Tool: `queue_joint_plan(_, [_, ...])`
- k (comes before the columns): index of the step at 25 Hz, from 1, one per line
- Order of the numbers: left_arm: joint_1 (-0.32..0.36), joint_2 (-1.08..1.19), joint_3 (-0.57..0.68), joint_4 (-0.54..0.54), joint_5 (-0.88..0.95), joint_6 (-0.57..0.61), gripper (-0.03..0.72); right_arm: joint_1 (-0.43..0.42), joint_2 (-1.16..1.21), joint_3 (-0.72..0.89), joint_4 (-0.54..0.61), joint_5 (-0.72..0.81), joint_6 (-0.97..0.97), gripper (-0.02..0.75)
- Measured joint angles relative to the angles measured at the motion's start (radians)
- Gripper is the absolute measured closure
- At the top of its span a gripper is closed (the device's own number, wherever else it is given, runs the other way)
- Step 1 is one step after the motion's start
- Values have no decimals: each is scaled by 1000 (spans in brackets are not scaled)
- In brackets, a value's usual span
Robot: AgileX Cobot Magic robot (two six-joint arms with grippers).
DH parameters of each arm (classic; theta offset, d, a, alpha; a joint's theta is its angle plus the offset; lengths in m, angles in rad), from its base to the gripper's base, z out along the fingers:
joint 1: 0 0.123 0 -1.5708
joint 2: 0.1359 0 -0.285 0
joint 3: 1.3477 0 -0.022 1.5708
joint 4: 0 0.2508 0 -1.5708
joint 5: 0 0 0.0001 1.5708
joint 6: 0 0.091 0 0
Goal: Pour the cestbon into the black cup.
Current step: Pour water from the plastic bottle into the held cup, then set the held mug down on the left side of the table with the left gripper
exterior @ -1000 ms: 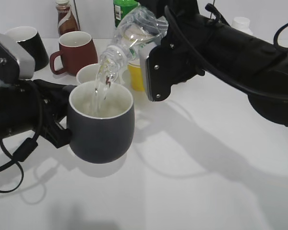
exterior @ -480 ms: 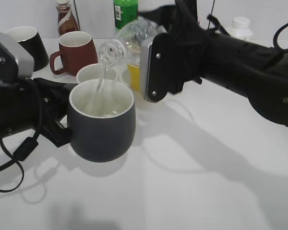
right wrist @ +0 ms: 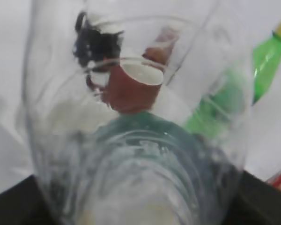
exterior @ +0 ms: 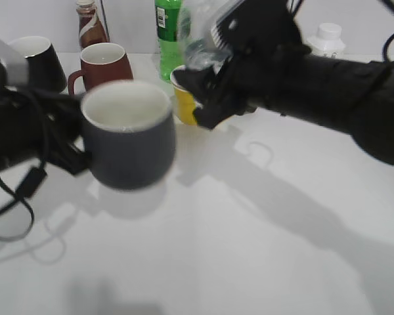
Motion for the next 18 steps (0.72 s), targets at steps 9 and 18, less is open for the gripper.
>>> queue_joint_plan(9, [293, 2, 0, -188, -142, 97, 636, -180, -28, 34, -12, 16, 318, 268])
queue_joint_plan(18, [539, 239, -1, -207, -364, 103, 636, -253, -29, 149, -15, 26, 345, 268])
